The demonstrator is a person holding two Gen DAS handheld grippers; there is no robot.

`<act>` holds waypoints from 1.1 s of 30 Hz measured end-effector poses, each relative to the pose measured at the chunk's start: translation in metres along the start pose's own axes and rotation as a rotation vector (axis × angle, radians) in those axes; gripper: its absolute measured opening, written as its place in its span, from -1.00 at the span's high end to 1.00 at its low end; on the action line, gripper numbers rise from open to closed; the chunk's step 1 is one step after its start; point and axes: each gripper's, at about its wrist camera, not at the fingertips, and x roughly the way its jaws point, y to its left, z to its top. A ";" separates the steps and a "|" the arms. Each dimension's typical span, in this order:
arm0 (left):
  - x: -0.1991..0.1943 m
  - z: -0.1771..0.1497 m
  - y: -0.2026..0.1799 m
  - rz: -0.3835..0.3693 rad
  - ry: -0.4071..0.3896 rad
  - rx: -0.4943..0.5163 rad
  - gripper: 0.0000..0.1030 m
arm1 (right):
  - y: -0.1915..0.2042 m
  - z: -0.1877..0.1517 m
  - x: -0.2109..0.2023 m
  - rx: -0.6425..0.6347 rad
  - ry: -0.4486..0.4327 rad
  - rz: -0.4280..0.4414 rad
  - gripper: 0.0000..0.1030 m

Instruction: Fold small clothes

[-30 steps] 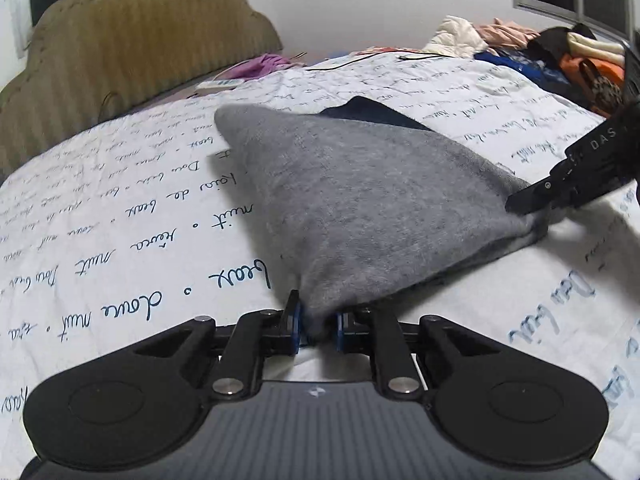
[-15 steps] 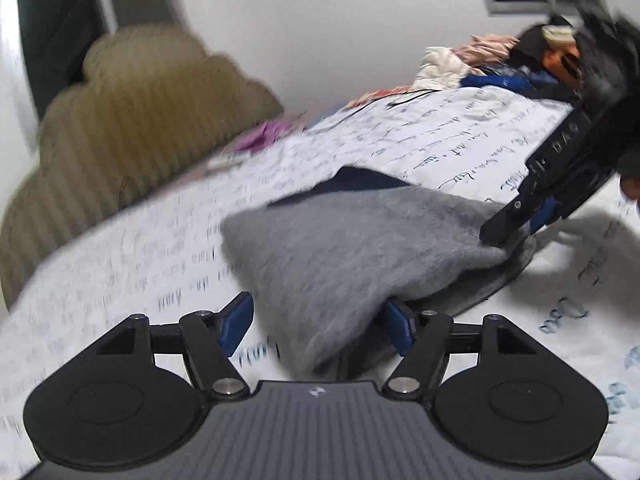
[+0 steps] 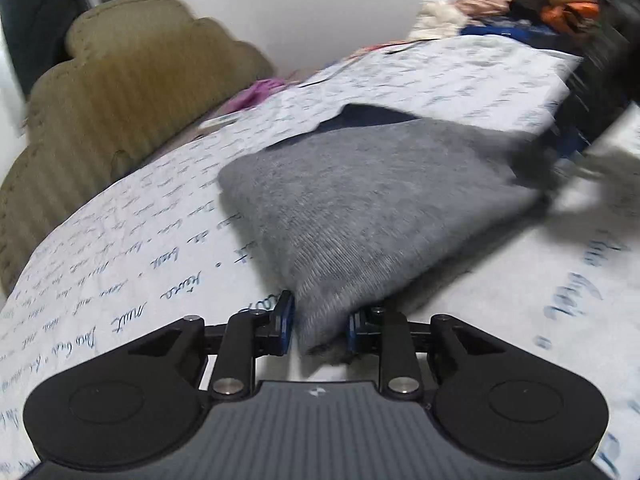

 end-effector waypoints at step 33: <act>0.035 0.041 0.086 -0.384 -0.182 -0.537 -0.75 | -0.048 0.118 0.050 0.167 -0.205 0.005 -0.26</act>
